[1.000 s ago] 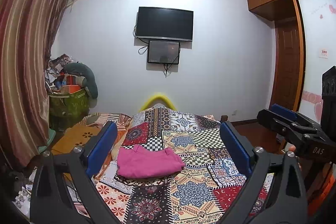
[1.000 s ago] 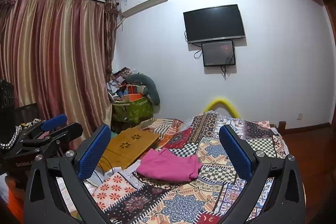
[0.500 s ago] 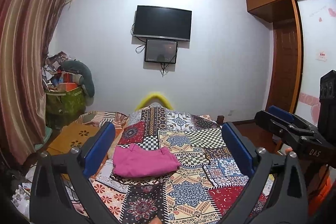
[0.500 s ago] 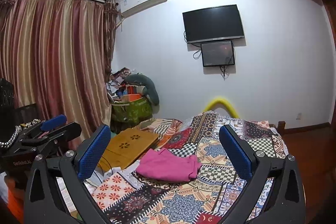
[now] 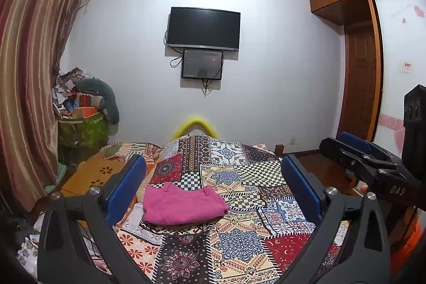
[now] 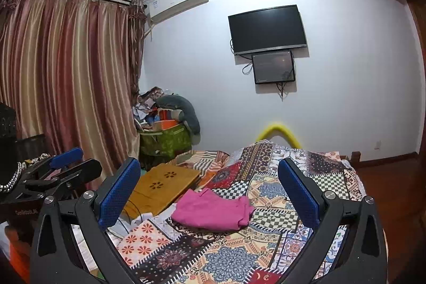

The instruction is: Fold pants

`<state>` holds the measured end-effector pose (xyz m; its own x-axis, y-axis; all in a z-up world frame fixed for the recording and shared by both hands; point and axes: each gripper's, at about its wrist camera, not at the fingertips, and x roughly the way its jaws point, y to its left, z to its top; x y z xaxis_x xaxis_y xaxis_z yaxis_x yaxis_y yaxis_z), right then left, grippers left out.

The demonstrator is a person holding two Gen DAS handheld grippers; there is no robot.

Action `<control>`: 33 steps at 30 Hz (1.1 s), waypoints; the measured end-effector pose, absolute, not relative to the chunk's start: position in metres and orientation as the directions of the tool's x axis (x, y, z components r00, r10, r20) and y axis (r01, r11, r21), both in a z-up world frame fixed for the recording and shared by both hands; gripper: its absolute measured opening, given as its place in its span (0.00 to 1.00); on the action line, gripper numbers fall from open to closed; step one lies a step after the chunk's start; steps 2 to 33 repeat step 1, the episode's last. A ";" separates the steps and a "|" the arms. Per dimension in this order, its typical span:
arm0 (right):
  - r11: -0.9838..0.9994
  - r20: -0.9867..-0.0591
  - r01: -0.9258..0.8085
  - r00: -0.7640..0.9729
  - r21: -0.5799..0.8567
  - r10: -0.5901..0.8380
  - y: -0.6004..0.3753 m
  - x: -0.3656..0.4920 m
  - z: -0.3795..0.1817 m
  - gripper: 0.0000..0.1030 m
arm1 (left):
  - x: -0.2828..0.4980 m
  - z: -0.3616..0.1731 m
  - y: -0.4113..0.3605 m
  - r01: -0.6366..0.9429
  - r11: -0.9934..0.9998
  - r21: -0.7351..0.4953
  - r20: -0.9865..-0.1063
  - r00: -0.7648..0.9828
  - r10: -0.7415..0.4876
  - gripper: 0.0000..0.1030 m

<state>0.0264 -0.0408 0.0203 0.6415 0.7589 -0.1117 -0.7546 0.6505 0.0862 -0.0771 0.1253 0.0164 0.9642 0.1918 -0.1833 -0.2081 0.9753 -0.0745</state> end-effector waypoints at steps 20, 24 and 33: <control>0.650 -0.112 -0.755 0.641 0.087 0.759 -0.041 0.027 0.021 1.00 | -0.077 0.016 0.126 -0.208 0.975 -0.078 -0.184 0.964 0.191 1.00; 0.650 -0.112 -0.755 0.641 0.087 0.759 -0.041 0.027 0.021 1.00 | -0.077 0.016 0.126 -0.208 0.975 -0.078 -0.184 0.964 0.191 1.00; 0.650 -0.112 -0.755 0.641 0.087 0.759 -0.041 0.027 0.021 1.00 | -0.077 0.016 0.126 -0.208 0.975 -0.078 -0.184 0.964 0.191 1.00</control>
